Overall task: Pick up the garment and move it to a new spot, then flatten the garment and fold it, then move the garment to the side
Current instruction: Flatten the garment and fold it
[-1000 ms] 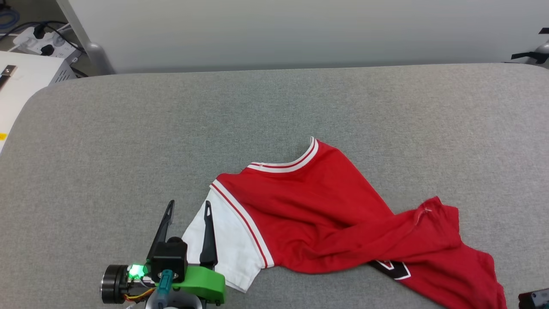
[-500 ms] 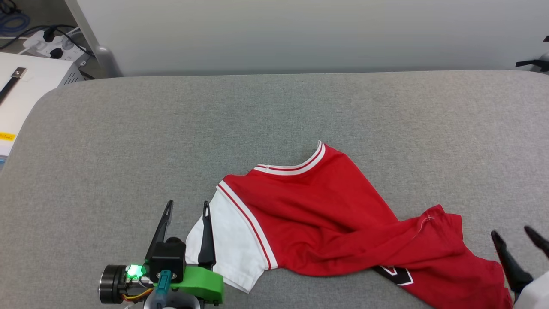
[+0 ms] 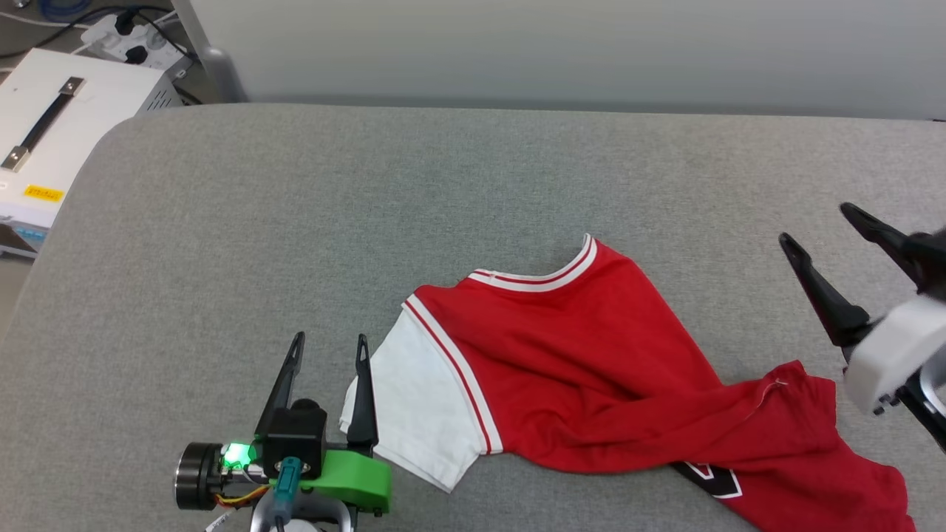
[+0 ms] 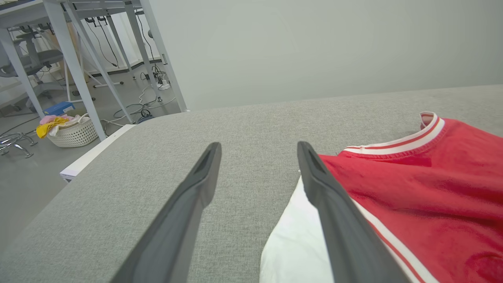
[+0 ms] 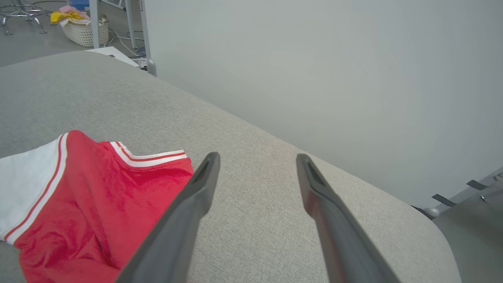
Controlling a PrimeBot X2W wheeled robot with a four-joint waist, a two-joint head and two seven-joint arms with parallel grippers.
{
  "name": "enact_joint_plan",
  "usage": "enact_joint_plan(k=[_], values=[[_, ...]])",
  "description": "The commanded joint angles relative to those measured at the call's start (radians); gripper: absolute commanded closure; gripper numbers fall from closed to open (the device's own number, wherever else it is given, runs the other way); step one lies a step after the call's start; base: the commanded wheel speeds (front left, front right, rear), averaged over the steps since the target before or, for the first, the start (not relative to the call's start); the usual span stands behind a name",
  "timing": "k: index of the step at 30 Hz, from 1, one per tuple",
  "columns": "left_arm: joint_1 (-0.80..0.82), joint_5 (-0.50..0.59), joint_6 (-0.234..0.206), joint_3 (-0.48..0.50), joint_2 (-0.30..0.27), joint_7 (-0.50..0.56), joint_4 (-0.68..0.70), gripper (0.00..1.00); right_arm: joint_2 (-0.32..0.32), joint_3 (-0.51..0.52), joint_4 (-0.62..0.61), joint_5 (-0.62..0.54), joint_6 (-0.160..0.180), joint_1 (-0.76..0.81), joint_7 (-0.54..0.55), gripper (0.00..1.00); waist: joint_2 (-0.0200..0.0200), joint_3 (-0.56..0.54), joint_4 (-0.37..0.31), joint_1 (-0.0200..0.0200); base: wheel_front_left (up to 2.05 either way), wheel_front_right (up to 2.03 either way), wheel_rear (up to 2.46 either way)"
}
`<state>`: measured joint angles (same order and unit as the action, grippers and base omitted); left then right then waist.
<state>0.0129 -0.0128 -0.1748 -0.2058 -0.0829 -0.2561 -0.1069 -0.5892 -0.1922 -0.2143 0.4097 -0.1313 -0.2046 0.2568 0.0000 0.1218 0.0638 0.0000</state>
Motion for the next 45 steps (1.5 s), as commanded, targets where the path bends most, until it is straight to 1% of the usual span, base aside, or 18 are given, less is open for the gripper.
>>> enact_joint_plan(k=[1,2,6,10,14,15,20,23,24,26,27,28,29,32,34,36,40,45], values=[[0.025,0.006,0.0,-0.002,-0.001,-0.006,0.007,0.0,-0.026,-0.048,0.017,0.022,0.001,-0.06,0.029,0.0,0.0,0.033,0.03,0.0,0.0,0.0,0.0],[0.031,0.005,-0.001,-0.004,0.0,-0.006,0.008,0.0,-0.051,-0.102,0.034,0.043,0.001,-0.104,0.064,0.0,0.0,0.041,0.038,0.0,0.0,0.0,0.0],[0.055,0.002,-0.002,-0.013,0.006,-0.006,0.017,0.0,-0.113,-0.279,0.1,0.154,0.001,-0.266,0.191,0.0,0.0,0.079,0.067,0.0,0.0,0.0,0.0],[0.081,0.001,-0.004,-0.022,0.011,-0.006,0.025,0.0,-0.14,-0.429,0.19,0.267,0.001,-0.411,0.339,0.0,0.0,0.122,0.093,0.0,0.0,0.0,0.0],[0.112,-0.003,-0.006,-0.036,0.017,-0.006,0.033,0.0,-0.147,-0.566,0.28,0.33,0.001,-0.538,0.438,0.0,0.0,0.172,0.121,0.0,0.0,0.0,0.0],[0.134,-0.007,-0.009,-0.045,0.022,-0.006,0.037,0.0,-0.14,-0.658,0.341,0.34,0.001,-0.612,0.464,0.0,0.0,0.208,0.14,0.0,0.0,0.0,0.0],[0.164,-0.016,-0.016,-0.065,0.027,-0.006,0.039,0.0,-0.108,-0.786,0.468,0.36,0.001,-0.677,0.446,0.0,0.0,0.258,0.166,0.0,0.0,0.0,0.0],[0.176,-0.022,-0.022,-0.072,0.029,-0.006,0.038,0.0,-0.093,-0.861,0.525,0.379,0.001,-0.678,0.427,0.0,0.0,0.275,0.174,0.0,0.0,0.0,0.0],[0.178,-0.025,-0.026,-0.074,0.03,-0.006,0.038,0.0,-0.085,-0.911,0.552,0.396,0.001,-0.67,0.409,0.0,0.0,0.28,0.173,0.0,0.0,0.0,0.0],[0.178,-0.026,-0.029,-0.072,0.031,-0.006,0.036,0.0,-0.078,-0.949,0.574,0.411,0.001,-0.667,0.382,0.0,0.0,0.282,0.168,0.0,0.0,0.0,0.0],[0.178,-0.026,-0.031,-0.07,0.031,-0.006,0.034,0.0,-0.073,-0.967,0.583,0.42,0.001,-0.667,0.362,0.07,0.0,0.281,0.163,0.0,0.0,0.0,0.0],[0.177,-0.025,-0.031,-0.069,0.031,-0.006,0.033,0.0,-0.069,-0.976,0.59,0.42,0.001,-0.672,0.337,0.72,0.0,0.279,0.157,0.0,0.0,0.0,0.0],[0.177,-0.024,-0.03,-0.069,0.031,-0.006,0.031,0.0,-0.066,-0.988,0.598,0.412,0.001,-0.68,0.299,1.0,0.0,0.275,0.152,0.0,0.0,0.0,0.0],[0.177,-0.019,-0.026,-0.066,0.031,-0.006,0.025,0.0,-0.064,-0.998,0.615,0.375,0.001,-0.703,0.168,1.0,0.0,0.255,0.136,0.0,0.0,0.0,0.0],[0.172,-0.016,-0.025,-0.063,0.031,-0.006,0.021,0.0,-0.066,-0.98,0.625,0.358,0.001,-0.707,0.068,1.0,0.0,0.235,0.124,0.0,0.0,0.0,0.0],[0.159,-0.013,-0.025,-0.056,0.029,-0.006,0.019,0.0,-0.068,-0.942,0.63,0.356,0.001,-0.696,-0.021,1.0,0.0,0.211,0.108,0.0,0.0,0.0,0.0],[0.123,-0.011,-0.023,-0.045,0.022,-0.006,0.017,0.0,-0.102,-0.844,0.622,0.32,0.001,-0.643,-0.164,1.0,0.0,0.16,0.072,0.0,0.0,0.0,0.0],[0.085,-0.009,-0.023,-0.038,0.018,-0.006,0.018,0.0,-0.158,-0.673,0.592,0.293,0.001,-0.515,-0.247,1.0,0.0,0.119,0.037,0.0,0.0,0.0,0.0]])
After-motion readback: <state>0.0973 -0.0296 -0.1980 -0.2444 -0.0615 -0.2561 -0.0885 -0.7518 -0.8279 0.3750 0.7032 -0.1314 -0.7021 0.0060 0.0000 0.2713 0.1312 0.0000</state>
